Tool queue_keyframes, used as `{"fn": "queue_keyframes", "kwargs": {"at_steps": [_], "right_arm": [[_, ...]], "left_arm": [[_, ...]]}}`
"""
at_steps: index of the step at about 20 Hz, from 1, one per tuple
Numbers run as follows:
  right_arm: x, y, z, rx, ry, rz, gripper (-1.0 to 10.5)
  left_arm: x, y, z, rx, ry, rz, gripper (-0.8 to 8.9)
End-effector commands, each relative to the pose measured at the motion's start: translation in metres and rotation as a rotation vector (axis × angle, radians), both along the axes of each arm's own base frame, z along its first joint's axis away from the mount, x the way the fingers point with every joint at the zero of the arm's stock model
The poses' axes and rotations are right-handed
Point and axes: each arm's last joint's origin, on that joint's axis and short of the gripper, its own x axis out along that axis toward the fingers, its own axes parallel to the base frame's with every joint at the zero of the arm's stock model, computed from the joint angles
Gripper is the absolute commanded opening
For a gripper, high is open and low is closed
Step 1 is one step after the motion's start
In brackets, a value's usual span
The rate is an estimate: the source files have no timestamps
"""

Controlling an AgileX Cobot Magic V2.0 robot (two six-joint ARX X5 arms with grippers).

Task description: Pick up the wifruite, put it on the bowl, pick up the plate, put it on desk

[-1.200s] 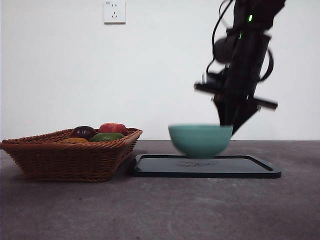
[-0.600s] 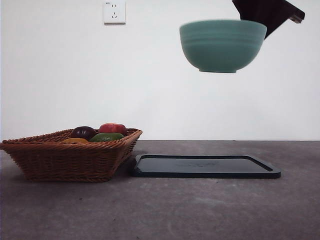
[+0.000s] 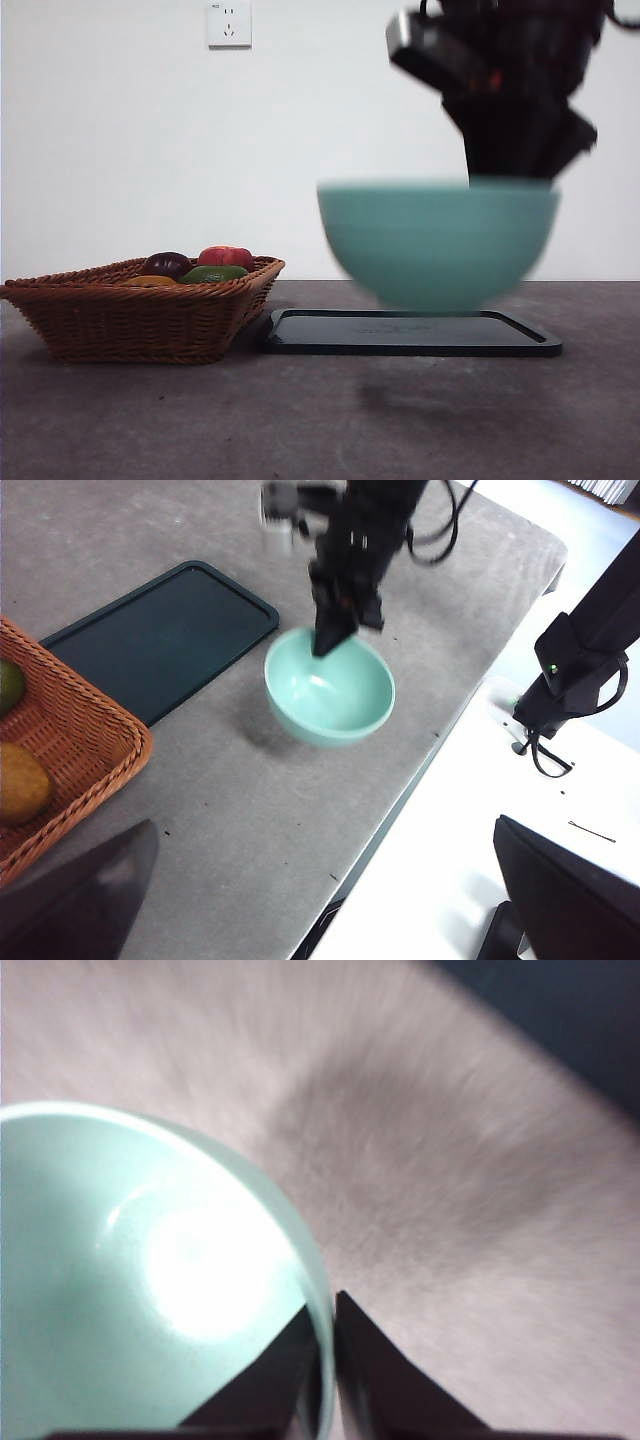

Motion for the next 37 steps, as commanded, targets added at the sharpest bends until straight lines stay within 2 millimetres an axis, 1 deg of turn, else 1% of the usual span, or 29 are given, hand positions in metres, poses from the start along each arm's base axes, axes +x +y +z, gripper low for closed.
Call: {"fn": "queue_keyframes", "kwargs": {"at_steps": [1,2,4,7,19,20,23,25,26,28,29,30,31,33,37], "right_arm": [[0.000,0.005,-0.019,0.018,-0.004,-0.032,0.1],[-0.001,0.005,-0.029,0.026,-0.002,-0.048,0.1],[-0.003,0.004,-0.042,0.034,-0.002,-0.070,0.1],[-0.006,0.002,-0.055,0.041,-0.003,-0.090,0.1],[-0.007,0.001,-0.057,0.030,0.005,-0.088,0.2],[-0.007,0.001,-0.057,0.031,0.005,-0.087,0.4],[-0.007,0.001,-0.057,0.032,0.003,-0.088,2.6],[-0.006,0.001,-0.056,0.033,-0.001,-0.087,3.6],[-0.006,0.001,-0.055,0.034,-0.003,-0.090,3.9],[-0.006,0.000,-0.048,0.053,-0.028,-0.090,4.8],[-0.007,0.000,-0.040,0.065,-0.044,-0.089,5.5],[-0.010,-0.002,-0.031,0.078,-0.060,-0.089,5.9],[-0.014,-0.004,-0.019,0.089,-0.077,-0.086,6.0],[-0.026,-0.012,0.006,0.109,-0.112,-0.074,6.0],[-0.066,-0.040,0.062,0.177,-0.209,-0.066,6.0]], "left_arm": [[0.000,0.000,0.003,-0.009,-0.016,-0.013,6.25],[0.000,0.000,0.003,-0.010,-0.016,-0.013,6.25],[0.000,0.000,0.003,-0.010,-0.017,-0.013,6.25],[0.000,0.000,0.004,-0.011,-0.019,-0.013,6.25],[0.000,-0.001,0.004,-0.012,-0.021,-0.013,6.25],[0.000,-0.001,0.004,-0.012,-0.021,-0.013,6.25],[0.000,-0.001,0.004,-0.012,-0.021,-0.013,6.25],[0.000,-0.001,0.004,-0.012,-0.020,-0.013,6.25],[0.000,-0.001,0.004,-0.012,-0.020,-0.013,6.25],[0.000,0.000,0.003,-0.010,-0.018,-0.013,6.25],[0.000,0.000,0.003,-0.009,-0.016,-0.013,6.25],[0.000,0.000,0.003,-0.008,-0.014,-0.013,6.25],[0.000,0.000,0.003,-0.009,-0.015,-0.013,6.25],[0.000,0.000,0.003,-0.009,-0.016,-0.013,6.25],[0.000,0.000,0.003,-0.009,-0.016,-0.013,6.25]]}}
